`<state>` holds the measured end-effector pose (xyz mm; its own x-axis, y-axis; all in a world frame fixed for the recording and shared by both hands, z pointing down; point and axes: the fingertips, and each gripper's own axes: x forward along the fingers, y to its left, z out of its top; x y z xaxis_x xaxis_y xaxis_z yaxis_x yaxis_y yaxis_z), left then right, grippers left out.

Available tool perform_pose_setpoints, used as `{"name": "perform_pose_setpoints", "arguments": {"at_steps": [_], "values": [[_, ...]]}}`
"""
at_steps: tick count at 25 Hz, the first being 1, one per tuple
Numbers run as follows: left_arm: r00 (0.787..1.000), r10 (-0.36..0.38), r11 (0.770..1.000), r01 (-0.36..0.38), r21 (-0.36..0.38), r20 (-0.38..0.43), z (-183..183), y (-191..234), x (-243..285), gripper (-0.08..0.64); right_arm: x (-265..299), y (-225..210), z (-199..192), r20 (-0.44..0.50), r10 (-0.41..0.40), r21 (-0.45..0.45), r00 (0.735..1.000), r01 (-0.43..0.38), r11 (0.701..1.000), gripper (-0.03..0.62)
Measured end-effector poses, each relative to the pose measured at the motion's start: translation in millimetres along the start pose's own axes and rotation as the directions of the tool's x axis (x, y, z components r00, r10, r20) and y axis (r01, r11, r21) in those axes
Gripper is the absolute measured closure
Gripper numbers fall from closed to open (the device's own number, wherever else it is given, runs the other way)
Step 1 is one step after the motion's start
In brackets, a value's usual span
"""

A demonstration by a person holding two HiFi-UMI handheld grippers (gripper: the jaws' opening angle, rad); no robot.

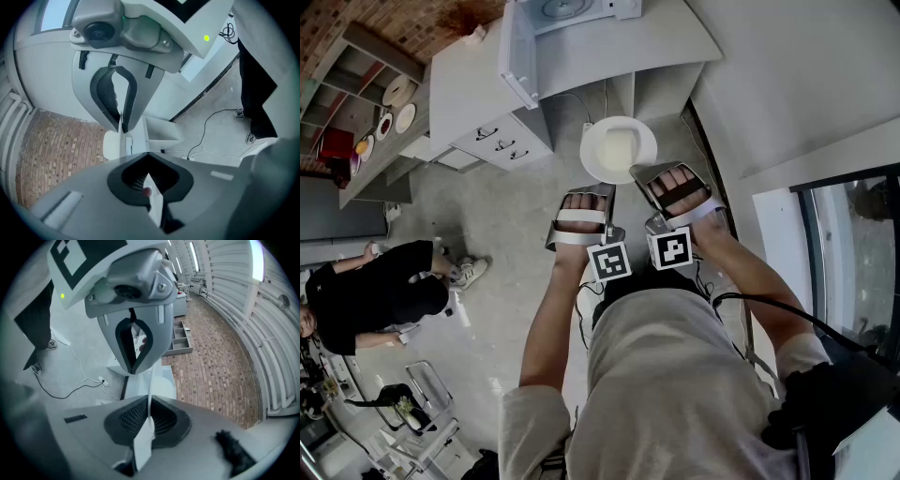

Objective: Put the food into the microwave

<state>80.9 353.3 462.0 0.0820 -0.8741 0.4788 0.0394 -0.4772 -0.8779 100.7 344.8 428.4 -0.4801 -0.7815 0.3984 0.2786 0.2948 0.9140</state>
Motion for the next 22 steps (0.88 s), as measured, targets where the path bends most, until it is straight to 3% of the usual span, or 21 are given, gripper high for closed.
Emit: {"name": "perform_pose_setpoints", "arguments": {"at_steps": [22], "values": [[1.000,-0.005,1.000,0.005,-0.028,0.002,-12,-6,-6,0.554,0,-3,21,0.016,-0.018,0.035,1.000,0.018,0.999,0.574]]}}
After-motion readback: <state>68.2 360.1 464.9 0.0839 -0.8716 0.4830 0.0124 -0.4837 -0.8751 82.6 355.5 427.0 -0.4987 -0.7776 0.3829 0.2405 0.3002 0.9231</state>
